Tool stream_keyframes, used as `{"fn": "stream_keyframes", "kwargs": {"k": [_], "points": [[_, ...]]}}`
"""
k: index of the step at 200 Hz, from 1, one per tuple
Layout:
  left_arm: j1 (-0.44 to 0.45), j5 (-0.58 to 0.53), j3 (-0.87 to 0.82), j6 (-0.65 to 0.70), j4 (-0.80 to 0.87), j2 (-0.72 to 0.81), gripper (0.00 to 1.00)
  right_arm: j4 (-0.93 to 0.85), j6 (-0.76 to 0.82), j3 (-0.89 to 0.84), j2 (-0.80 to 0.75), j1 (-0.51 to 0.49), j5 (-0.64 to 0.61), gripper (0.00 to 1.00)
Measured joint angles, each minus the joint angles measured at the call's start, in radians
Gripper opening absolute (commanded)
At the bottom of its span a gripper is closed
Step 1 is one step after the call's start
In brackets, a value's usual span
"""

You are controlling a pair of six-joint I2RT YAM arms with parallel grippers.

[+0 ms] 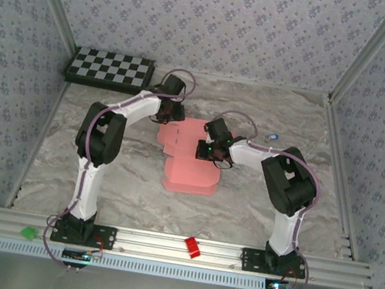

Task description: Fold the paper box

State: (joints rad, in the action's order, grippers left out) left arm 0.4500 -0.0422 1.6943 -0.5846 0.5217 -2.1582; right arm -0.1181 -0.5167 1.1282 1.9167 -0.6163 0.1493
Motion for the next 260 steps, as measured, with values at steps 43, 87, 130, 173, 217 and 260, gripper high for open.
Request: {"fn": "stream_keyframes", "kwargs": {"k": [43,87,130,173,217,260], "points": [[-0.013,0.03,0.025,0.021,0.0,-0.029,0.51,0.0,0.0,0.0,0.0,0.0,0.0,0.0],[-0.012,0.069,0.033,0.042,0.0,-0.046,0.48,-0.001,0.0,0.002,0.002,0.0,0.0,0.0],[-0.012,0.094,0.033,0.069,0.0,-0.047,0.45,-0.006,0.0,0.011,0.008,0.0,0.0,0.0],[-0.011,0.109,0.033,0.106,-0.001,-0.047,0.45,-0.008,0.0,0.022,0.016,0.0,0.001,0.0],[-0.005,0.122,0.033,0.155,-0.003,-0.047,0.45,-0.008,0.0,0.023,0.018,0.0,0.001,0.0],[0.011,0.148,0.047,0.193,-0.023,-0.047,0.45,-0.009,0.0,0.033,0.025,0.0,0.005,0.0]]}}
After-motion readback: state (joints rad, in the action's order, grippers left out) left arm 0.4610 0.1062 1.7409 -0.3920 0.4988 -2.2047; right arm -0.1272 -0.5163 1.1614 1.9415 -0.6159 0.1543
